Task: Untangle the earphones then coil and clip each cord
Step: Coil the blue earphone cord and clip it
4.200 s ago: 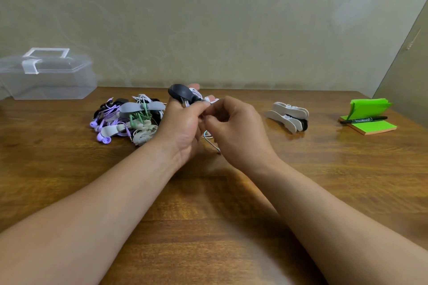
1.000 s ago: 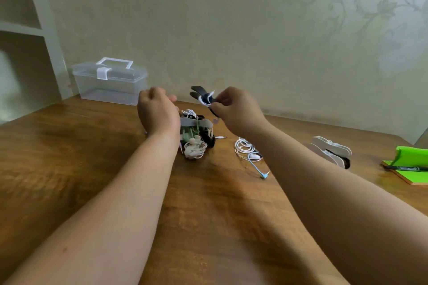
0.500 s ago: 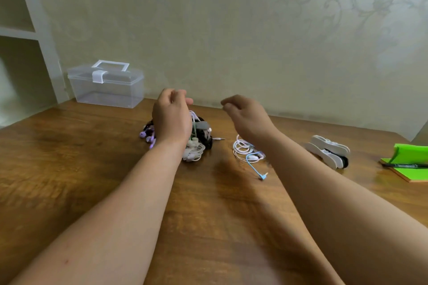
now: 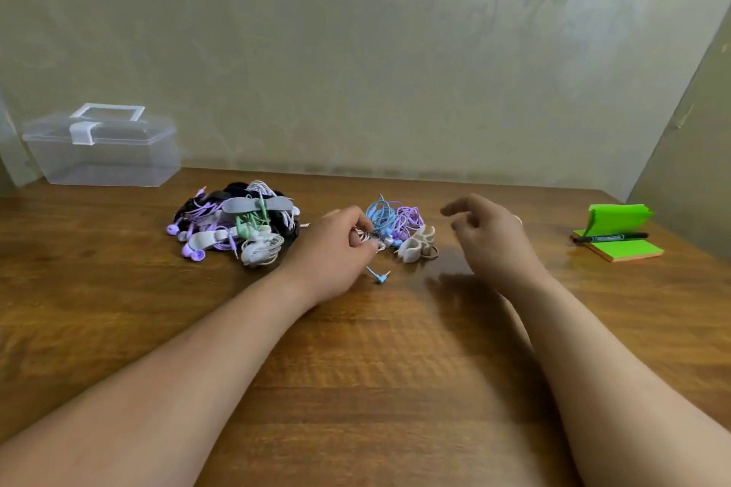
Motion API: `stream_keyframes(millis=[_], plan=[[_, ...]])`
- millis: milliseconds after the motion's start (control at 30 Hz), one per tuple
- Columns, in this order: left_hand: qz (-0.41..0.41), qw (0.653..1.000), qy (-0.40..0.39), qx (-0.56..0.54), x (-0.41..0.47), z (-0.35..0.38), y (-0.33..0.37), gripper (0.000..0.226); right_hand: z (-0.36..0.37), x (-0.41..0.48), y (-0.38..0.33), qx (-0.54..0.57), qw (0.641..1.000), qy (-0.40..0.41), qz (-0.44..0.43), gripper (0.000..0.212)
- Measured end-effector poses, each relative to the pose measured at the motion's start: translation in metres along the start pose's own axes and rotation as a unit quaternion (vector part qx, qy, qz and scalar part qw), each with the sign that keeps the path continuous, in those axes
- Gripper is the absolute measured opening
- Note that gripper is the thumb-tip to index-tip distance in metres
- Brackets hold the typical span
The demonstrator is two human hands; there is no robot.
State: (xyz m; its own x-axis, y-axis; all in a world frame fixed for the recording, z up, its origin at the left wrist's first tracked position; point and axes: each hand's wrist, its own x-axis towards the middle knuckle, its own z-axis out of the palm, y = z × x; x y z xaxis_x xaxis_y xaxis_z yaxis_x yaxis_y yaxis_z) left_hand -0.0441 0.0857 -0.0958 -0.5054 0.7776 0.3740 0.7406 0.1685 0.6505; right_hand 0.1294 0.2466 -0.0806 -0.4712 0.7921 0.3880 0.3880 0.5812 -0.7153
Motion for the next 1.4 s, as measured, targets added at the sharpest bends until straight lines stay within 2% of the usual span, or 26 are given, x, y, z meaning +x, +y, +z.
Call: stream_keyframes(millis=[100, 267, 367, 467, 533, 600, 667, 733, 800, 900, 967, 1067, 1133, 1200, 1300, 1400], plan=[[0.022, 0.997, -0.068, 0.043, -0.006, 0.003, 0.001, 0.02, 0.007, 0.0, -0.003, -0.077, 0.991, -0.093, -0.053, 0.053], [0.038, 0.995, -0.077, 0.056, 0.0, 0.007, -0.002, 0.021, 0.016, 0.003, -0.01, -0.13, 0.974, -0.162, -0.095, 0.033], [0.033, 0.996, -0.075, 0.042, 0.002, 0.007, -0.004, 0.017, 0.017, 0.001, -0.01, -0.168, 0.963, -0.186, -0.094, 0.031], [0.028, 0.997, -0.073, 0.026, 0.002, 0.007, -0.004, 0.014, 0.014, 0.003, -0.009, -0.125, 0.976, -0.15, -0.094, 0.025], [0.019, 0.997, -0.074, 0.011, 0.002, 0.007, -0.007, 0.012, 0.006, 0.005, -0.01, -0.066, 0.99, -0.102, -0.076, 0.022], [0.008, 0.997, -0.074, 0.001, 0.003, 0.008, -0.009, 0.012, -0.002, 0.006, -0.008, -0.06, 0.994, -0.074, -0.048, 0.021], [0.005, 0.999, -0.054, 0.002, 0.004, 0.01, -0.01, 0.014, -0.007, 0.007, -0.001, -0.144, 0.985, -0.091, -0.036, 0.024], [0.005, 1.0, -0.005, 0.004, 0.007, 0.009, -0.01, 0.015, -0.006, 0.005, 0.001, -0.247, 0.959, -0.132, -0.036, 0.029], [-0.007, 0.999, 0.036, 0.01, 0.009, 0.007, -0.011, 0.02, -0.003, 0.004, 0.0, -0.282, 0.95, -0.128, -0.042, 0.035], [-0.032, 0.998, 0.04, 0.03, 0.014, 0.004, -0.016, 0.035, 0.005, 0.005, -0.011, -0.236, 0.966, -0.046, -0.096, 0.034], [-0.037, 0.998, 0.018, 0.04, 0.016, 0.004, -0.017, 0.037, 0.018, 0.003, -0.017, -0.174, 0.977, -0.034, -0.119, 0.034], [-0.036, 0.998, 0.005, 0.048, 0.016, 0.007, -0.014, 0.025, 0.036, 0.006, -0.024, -0.115, 0.988, -0.026, -0.097, 0.034], [-0.032, 0.997, -0.002, 0.07, 0.014, 0.008, -0.012, 0.018, 0.044, 0.014, -0.033, -0.112, 0.988, 0.033, -0.097, 0.024], [-0.028, 0.996, -0.009, 0.09, 0.012, 0.007, -0.011, 0.014, 0.051, 0.022, -0.049, -0.129, 0.985, 0.056, -0.099, 0.026], [-0.031, 0.996, -0.012, 0.081, 0.011, 0.006, -0.01, 0.014, 0.058, 0.027, -0.067, -0.225, 0.966, -0.024, -0.125, 0.025], [-0.031, 0.998, -0.007, 0.063, 0.011, 0.003, -0.009, 0.014, 0.061, 0.026, -0.076, -0.332, 0.922, -0.122, -0.155, 0.033]])
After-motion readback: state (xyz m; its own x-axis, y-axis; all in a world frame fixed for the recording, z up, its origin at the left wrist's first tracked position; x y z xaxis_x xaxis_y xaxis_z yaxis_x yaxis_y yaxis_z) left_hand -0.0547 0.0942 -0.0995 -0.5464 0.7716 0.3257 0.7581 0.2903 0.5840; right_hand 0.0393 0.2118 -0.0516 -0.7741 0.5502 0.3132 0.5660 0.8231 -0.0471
